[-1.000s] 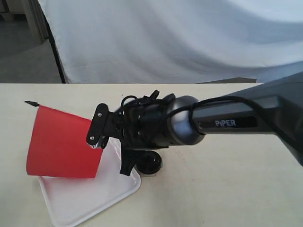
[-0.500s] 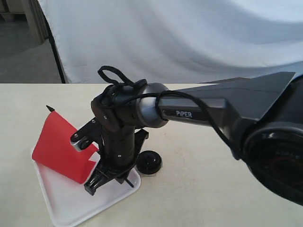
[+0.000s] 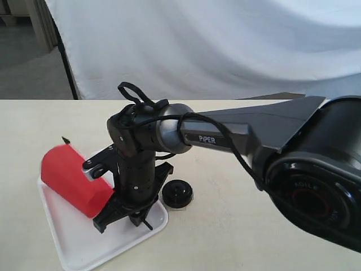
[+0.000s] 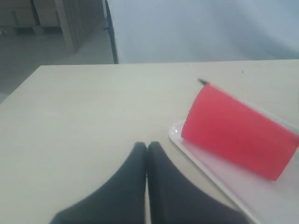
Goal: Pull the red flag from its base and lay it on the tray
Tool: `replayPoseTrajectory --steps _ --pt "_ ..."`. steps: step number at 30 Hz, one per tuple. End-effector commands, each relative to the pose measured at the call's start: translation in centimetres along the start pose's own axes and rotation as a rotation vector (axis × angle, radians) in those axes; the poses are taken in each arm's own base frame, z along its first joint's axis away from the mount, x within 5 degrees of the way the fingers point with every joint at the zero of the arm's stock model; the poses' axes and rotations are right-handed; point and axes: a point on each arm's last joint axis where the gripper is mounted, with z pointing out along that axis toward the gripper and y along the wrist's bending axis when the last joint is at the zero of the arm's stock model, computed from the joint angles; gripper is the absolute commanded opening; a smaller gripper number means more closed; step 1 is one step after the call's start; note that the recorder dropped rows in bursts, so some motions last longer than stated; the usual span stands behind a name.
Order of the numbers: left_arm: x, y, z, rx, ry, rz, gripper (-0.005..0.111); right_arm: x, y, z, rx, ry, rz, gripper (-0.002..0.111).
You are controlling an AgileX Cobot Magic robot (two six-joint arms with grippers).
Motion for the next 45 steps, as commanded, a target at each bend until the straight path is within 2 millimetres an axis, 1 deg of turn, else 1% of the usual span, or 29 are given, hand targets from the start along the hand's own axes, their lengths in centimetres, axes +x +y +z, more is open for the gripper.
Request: replayPoseTrajectory --steps 1,3,5,12,14,18,21,22,23,25,26,27,30,34,37,41,43,45 --pt "0.1 0.0 0.0 0.003 0.002 -0.001 0.000 0.2 -0.4 0.5 0.005 0.025 0.003 0.040" --pt "0.1 0.0 0.0 0.003 0.002 -0.001 0.000 0.2 -0.4 0.5 0.005 0.025 -0.007 0.052" --pt "0.1 0.0 0.0 0.003 0.002 -0.001 0.000 0.1 -0.4 0.5 0.006 0.020 -0.010 0.058" --pt "0.1 0.0 0.0 0.003 0.002 -0.001 0.000 0.0 -0.4 0.0 0.005 -0.001 -0.011 0.057" --pt "0.1 0.0 0.0 0.003 0.002 -0.001 0.000 -0.1 -0.4 -0.5 0.006 -0.011 -0.015 0.057" --pt "0.1 0.0 0.0 0.003 0.002 -0.001 0.000 -0.2 -0.3 -2.1 0.008 -0.044 -0.043 0.057" --pt "0.1 0.0 0.0 0.003 0.002 -0.001 0.000 -0.3 -0.3 -4.0 0.017 -0.087 -0.062 0.057" --pt "0.1 0.0 0.0 0.003 0.002 -0.001 0.000 -0.4 -0.3 -4.6 0.020 -0.100 -0.064 0.055" --pt "0.1 0.0 0.0 0.003 0.002 -0.001 0.000 -0.4 -0.3 -5.3 0.024 -0.120 -0.065 0.050" --pt "0.1 0.0 0.0 0.003 0.002 -0.001 0.000 -0.5 -0.4 -6.5 0.040 -0.151 -0.073 0.033" --pt "0.1 0.0 0.0 0.003 0.002 -0.001 0.000 -0.5 -0.4 -7.1 0.047 -0.168 -0.077 0.015" --pt "0.1 0.0 0.0 0.003 0.002 -0.001 0.000 -0.5 -0.5 -7.6 0.051 -0.178 -0.085 0.001" --pt "0.1 0.0 0.0 0.003 0.002 -0.001 0.000 -0.6 -0.4 -8.4 0.054 -0.210 -0.093 -0.001" --pt "0.1 0.0 0.0 0.003 0.002 -0.001 0.000 -0.7 -0.5 -8.5 0.056 -0.225 -0.091 0.000" --pt "0.1 0.0 0.0 0.003 0.002 -0.001 0.000 -0.6 -1.3 -8.5 0.036 -0.230 -0.055 0.000" --pt "0.1 0.0 0.0 0.003 0.002 -0.001 0.000 0.0 -3.8 -8.5 0.003 -0.191 0.009 0.000" --pt "0.1 0.0 0.0 0.003 0.002 -0.001 0.000 0.9 -5.8 -8.5 -0.001 -0.172 0.057 0.000" --pt "0.1 0.0 0.0 0.003 0.002 -0.001 0.000 2.2 -7.9 -8.6 0.009 -0.162 0.111 0.000"
